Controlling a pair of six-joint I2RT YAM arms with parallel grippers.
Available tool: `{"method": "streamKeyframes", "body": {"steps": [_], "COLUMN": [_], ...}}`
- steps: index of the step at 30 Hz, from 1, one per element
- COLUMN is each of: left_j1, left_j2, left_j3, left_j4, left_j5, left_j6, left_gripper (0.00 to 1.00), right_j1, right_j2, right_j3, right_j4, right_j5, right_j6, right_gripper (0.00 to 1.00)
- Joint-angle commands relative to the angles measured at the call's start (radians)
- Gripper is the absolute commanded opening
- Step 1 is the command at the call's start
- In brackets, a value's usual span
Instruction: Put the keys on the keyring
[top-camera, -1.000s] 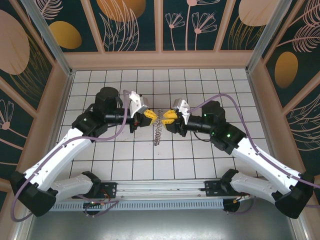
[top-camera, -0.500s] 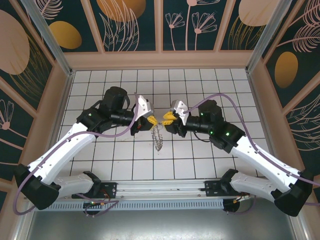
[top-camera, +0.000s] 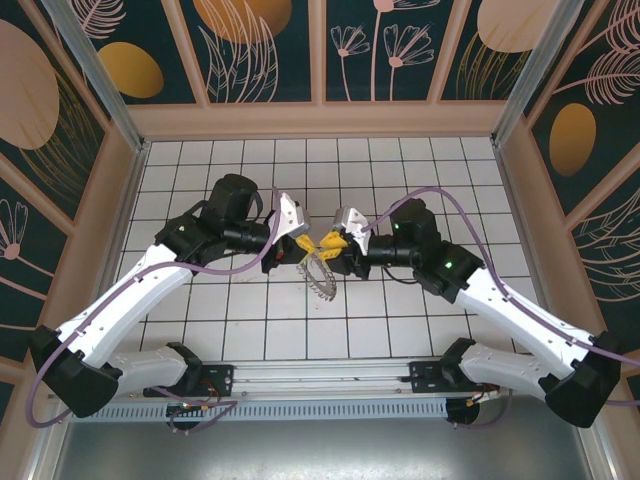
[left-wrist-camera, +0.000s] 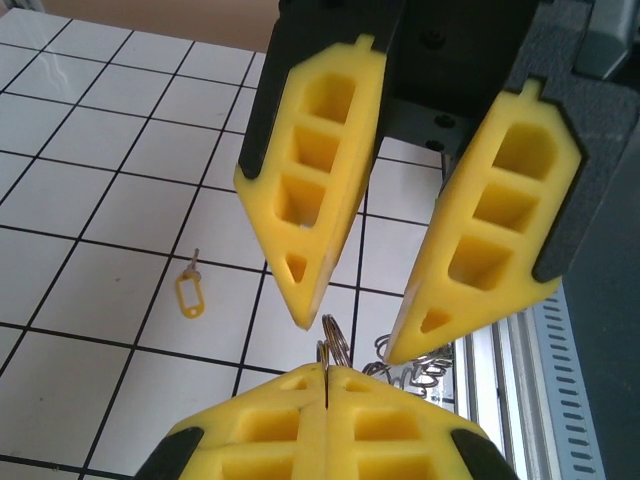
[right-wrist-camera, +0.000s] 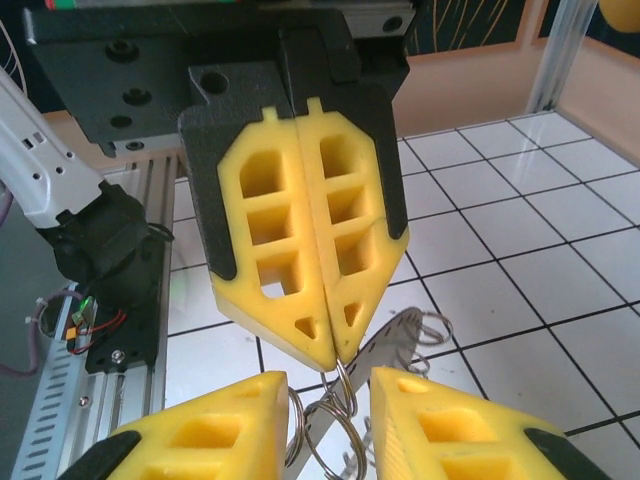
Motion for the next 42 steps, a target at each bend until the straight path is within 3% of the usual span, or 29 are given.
{"method": "streamKeyframes", "body": {"steps": [1,12,18,29,35,39,40,42], "left_j1": [-0.006,-0.011,-0.013,-0.018,-0.021,-0.022,-0.022,-0.021], "left_j2": [-0.006,-0.007,-0.004,-0.002,-0.004,-0.023,-0.039,-0.076], "left_j3": [0.034,0.032,0.037,0.038,0.037,0.017,0.002,-0.036], "left_j4": [-0.002,-0.011,-0.020,-0.022,-0.012,0.030,0.057,0.108], "left_j5": [0.005,0.004,-0.005,0.006,0.014,0.036,0.038,0.038], "left_j6": [0.022,0.024,0.025,0.022,0.017,-0.008,-0.021,-0.055], "left_gripper": [0.00,0.00,0.00,0.00,0.00,0.00,0.01,0.16], "right_j1": [0.009,0.009,0.010,0.009,0.011,0.009,0.009,0.001], "right_j2": [0.022,0.035,0.035,0.048,0.055,0.039,0.027,-0.002], "right_j3": [0.041,0.033,0.027,0.017,0.026,0.020,0.013,-0.005], "right_j4": [-0.029,0.003,0.034,0.060,0.051,0.067,0.078,0.116], "right_j5": [-0.020,-0.007,-0.011,-0.012,-0.015,0.001,0.000,-0.020], "right_j6": [-0.024,-0.024,-0.015,0.001,-0.006,-0.006,-0.003,0.015], "right_gripper": [0.27,0.27,0.15,0.16,0.00,0.00,0.00,0.00]}}
